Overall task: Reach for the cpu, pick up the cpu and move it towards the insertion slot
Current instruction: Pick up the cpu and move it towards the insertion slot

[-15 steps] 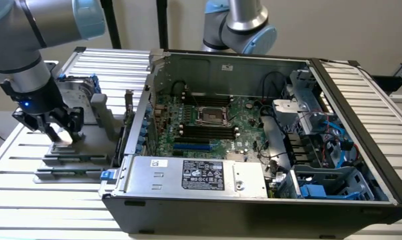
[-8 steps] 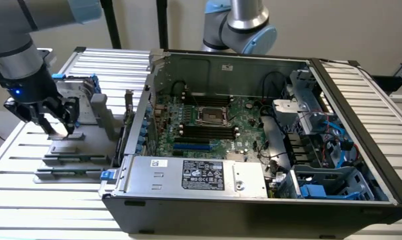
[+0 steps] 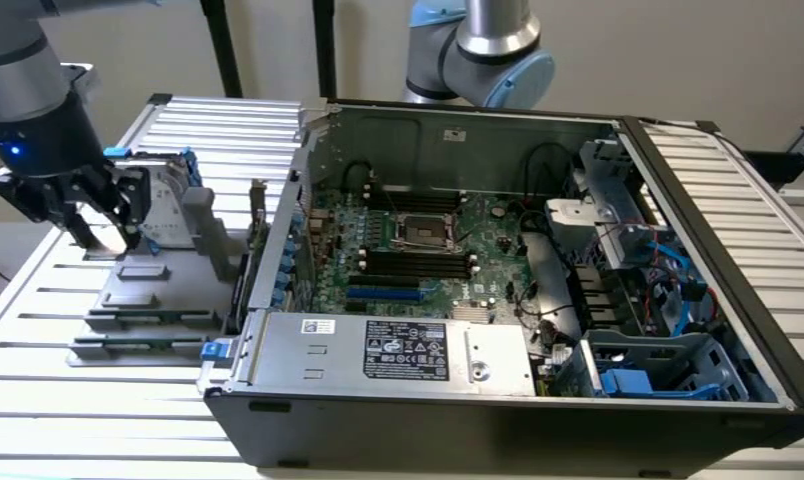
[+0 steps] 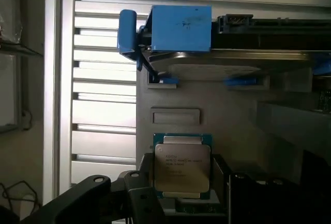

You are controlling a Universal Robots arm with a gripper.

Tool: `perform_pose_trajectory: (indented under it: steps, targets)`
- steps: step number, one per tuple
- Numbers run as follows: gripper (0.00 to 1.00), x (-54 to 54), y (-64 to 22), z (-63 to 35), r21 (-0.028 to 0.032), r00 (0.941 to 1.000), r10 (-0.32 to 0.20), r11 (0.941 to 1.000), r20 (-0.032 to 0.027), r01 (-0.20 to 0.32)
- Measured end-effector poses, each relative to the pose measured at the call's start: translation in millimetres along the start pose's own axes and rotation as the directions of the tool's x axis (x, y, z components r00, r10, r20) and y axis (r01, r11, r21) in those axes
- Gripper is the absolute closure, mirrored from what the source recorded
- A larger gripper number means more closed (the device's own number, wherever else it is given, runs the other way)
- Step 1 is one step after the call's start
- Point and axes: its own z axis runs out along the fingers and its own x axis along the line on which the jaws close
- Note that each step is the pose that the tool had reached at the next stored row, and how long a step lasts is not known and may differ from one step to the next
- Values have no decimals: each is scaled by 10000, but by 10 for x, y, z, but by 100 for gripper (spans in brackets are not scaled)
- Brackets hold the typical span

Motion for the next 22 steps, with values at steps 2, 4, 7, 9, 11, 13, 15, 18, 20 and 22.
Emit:
perform_pose_trajectory:
  steps: [2, 4, 7, 9, 11, 13, 15, 18, 20, 22]
  targets:
    - [46, -30, -4, -90, 1, 10000, 0, 10000, -1, 0]
    - [46, -85, -8, -185, 0, 10000, 1, 10000, -4, -1]
    - [46, -177, -13, -320, -3, 10000, 0, 10000, -13, 0]
    - [46, -252, -18, -411, -4, 10000, 0, 10000, -26, 0]
    - [46, -342, -24, -507, -7, 10000, 0, 10000, -44, 0]
    - [46, -429, -29, -596, -20, 10000, 1, 10000, -61, -1]
    - [46, -518, -34, -675, -43, 10000, -1, 10000, -84, 1]
    - [46, -653, -40, -765, -113, 9999, 0, 9999, -107, -1]
    - [46, -746, -44, -814, -178, 9999, -3, 9998, -115, 1]
    - [46, -835, -48, -858, -245, 9999, -4, 9997, -118, 1]
